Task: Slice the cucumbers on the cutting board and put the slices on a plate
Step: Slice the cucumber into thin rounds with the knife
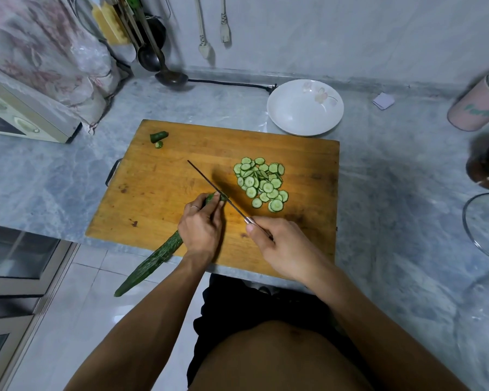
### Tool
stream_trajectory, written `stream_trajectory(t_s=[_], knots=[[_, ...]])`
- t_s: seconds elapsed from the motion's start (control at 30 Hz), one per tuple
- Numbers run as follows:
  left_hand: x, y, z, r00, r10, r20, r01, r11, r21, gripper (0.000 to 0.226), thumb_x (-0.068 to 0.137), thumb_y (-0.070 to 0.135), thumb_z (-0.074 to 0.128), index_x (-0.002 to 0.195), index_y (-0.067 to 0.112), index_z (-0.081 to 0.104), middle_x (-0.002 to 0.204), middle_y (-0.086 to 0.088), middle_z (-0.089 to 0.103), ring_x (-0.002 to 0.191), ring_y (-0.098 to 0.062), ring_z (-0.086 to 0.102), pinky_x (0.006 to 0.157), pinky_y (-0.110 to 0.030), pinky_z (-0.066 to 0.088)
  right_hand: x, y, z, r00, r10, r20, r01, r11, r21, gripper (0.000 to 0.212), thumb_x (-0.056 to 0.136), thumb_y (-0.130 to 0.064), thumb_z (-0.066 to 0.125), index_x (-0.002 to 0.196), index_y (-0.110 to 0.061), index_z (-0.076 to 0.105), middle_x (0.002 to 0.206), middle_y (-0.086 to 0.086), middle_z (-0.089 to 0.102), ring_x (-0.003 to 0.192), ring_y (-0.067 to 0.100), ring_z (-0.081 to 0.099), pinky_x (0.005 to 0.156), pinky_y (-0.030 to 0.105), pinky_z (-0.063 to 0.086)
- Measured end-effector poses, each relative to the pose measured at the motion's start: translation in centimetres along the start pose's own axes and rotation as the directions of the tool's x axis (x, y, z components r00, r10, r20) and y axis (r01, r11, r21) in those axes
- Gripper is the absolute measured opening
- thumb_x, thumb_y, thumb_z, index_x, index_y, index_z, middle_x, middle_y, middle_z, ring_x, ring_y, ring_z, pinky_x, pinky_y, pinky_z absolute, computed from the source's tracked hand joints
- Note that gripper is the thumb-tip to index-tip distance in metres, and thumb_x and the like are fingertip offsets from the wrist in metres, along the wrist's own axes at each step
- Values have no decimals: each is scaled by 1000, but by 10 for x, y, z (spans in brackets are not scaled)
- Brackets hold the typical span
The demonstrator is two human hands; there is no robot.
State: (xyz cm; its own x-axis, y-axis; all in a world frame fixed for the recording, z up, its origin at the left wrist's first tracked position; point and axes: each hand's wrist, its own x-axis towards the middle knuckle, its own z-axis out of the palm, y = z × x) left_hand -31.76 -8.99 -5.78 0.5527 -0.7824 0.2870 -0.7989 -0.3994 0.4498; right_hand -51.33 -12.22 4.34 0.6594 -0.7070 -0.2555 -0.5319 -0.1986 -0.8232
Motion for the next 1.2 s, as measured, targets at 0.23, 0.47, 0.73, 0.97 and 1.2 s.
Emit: stream_trajectory(t_s=[0.23, 0.47, 0.73, 0.97, 1.2], knots=[[1, -3, 1, 999, 34, -25, -34, 999, 19, 18, 91, 23, 66, 107, 21, 75, 111, 1, 71, 91, -29, 62, 61, -27, 44, 11, -4, -1, 1000, -7, 23, 6, 999, 53, 38, 104, -41, 43, 71, -26, 51, 61, -5, 48, 55, 13, 45, 53, 37, 35], [1, -6, 4, 996, 73, -42, -71, 996, 46, 17, 90, 23, 64, 103, 22, 75, 110, 5, 69, 85, -27, 58, 55, -25, 39, 30, -2, 15, 1000, 9, -3, -9, 1000, 17, 35, 104, -40, 45, 83, -16, 58, 72, 10, 61, 66, 28, 57, 60, 40, 47], [1, -4, 5, 998, 48, -45, -48, 999, 5, 18, 89, 22, 69, 106, 23, 75, 110, 5, 71, 87, -27, 60, 56, -29, 48, 37, 10, 17, 999, -6, -35, 6, 1000, 2, 33, 104, -40, 44, 81, -19, 55, 65, -2, 52, 63, 13, 57, 57, 32, 42], [2, -5, 1, 999, 40, -9, -40, 999, -15, 22, 88, 21, 68, 109, 22, 75, 111, 2, 71, 91, -28, 63, 60, -31, 51, 25, 1, 4, 1000, -11, -14, 12, 999, 49, 33, 107, -28, 43, 79, -14, 53, 57, -9, 42, 49, -9, 51, 46, 13, 30], [3, -3, -2, 999, 30, -12, -31, 999, -34, 17, 86, 18, 72, 103, 19, 77, 109, 0, 72, 89, -29, 66, 62, -32, 52, 8, 1, 5, 998, -65, -24, 65, 998, -8, 36, 105, -40, 43, 70, -33, 44, 58, -6, 44, 53, 10, 41, 51, 26, 28]])
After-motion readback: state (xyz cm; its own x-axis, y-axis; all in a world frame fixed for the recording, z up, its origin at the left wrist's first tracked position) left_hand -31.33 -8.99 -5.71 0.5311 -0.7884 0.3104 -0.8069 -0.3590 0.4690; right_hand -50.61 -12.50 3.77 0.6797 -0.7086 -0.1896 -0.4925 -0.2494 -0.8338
